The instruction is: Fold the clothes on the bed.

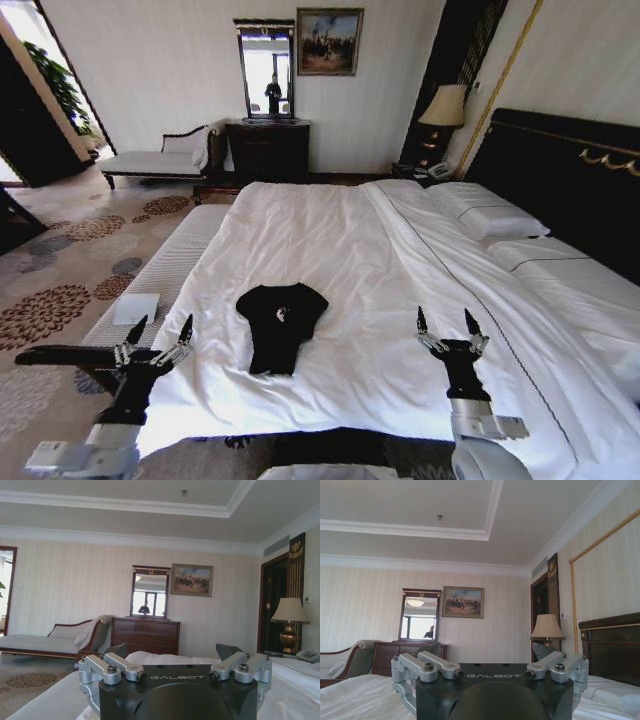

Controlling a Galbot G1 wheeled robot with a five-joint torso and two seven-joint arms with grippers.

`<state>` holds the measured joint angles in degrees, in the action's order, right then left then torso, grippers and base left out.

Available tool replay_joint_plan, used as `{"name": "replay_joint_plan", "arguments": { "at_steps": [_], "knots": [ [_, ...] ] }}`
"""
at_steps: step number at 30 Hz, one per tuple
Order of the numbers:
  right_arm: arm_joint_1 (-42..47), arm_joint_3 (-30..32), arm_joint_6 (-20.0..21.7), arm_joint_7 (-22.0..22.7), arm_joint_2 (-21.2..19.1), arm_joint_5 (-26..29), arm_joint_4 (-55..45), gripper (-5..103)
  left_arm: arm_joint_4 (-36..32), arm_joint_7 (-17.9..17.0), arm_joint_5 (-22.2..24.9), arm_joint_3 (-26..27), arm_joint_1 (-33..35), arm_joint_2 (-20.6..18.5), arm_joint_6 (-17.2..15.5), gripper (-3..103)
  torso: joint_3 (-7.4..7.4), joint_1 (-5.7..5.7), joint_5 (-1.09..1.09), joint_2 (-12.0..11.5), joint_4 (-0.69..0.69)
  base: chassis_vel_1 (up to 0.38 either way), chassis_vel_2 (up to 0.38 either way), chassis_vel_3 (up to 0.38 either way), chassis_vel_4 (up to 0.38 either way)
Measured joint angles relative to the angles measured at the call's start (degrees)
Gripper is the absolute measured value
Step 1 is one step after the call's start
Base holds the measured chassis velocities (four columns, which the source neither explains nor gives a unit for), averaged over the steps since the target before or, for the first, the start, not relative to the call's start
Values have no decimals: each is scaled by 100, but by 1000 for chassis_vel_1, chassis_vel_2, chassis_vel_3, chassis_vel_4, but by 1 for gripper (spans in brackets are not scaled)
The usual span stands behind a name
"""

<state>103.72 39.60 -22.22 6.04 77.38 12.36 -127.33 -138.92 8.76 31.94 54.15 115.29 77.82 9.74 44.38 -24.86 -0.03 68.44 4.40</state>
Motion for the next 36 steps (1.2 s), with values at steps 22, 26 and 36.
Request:
{"name": "replay_joint_plan", "arguments": {
  "at_steps": [22,26,36],
  "knots": [
    [-1,-8,-149,-18,12,-30,57,100,59,-25,5,-8,-7,-66,-83,100,0,-1,-2,0,0,19,99,-29,-106],
    [6,-25,-199,-18,32,-51,81,100,69,-27,9,-3,-10,-76,-82,100,0,0,-1,0,0,52,38,-42,-39],
    [-23,-92,-478,-110,43,14,172,100,335,-168,-4,9,-133,-131,-137,100,0,0,-1,0,0,11,7,-7,-6]
  ]
}}
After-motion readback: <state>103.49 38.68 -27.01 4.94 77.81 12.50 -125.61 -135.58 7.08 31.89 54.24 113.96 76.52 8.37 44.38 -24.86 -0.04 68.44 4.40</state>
